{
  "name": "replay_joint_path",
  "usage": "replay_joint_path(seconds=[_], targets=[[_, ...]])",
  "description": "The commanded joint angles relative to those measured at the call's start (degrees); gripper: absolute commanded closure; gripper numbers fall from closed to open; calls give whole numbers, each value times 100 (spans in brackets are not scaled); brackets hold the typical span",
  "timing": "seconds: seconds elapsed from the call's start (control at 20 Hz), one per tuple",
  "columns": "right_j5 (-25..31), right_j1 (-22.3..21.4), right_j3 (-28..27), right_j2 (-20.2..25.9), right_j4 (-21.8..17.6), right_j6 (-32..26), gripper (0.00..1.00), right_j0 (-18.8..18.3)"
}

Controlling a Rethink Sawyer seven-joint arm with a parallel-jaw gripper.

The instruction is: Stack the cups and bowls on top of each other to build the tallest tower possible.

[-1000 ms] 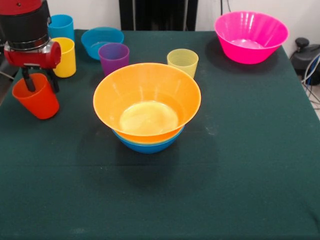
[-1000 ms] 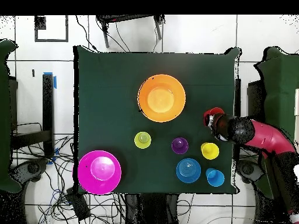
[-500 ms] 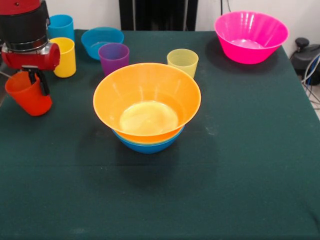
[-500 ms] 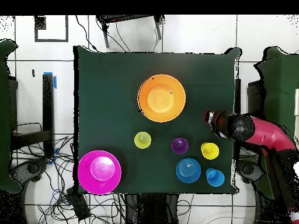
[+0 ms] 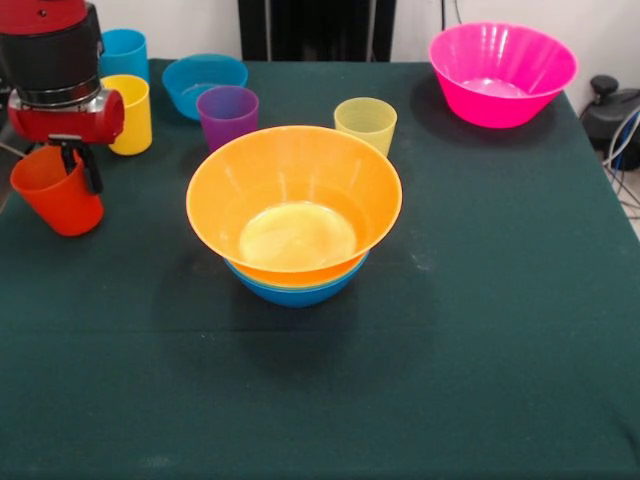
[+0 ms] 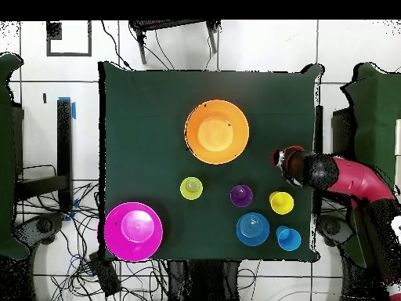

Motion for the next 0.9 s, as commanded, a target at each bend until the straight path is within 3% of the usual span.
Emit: replay_joint_path(seconds=[0.05,0.35,0.9], targets=[[-132,279,-302,134,-419,-767,100,211],[-91,104,-150,38,-404,-577,100,300],[1041,-1458,683,216,635,-246,100,474]])
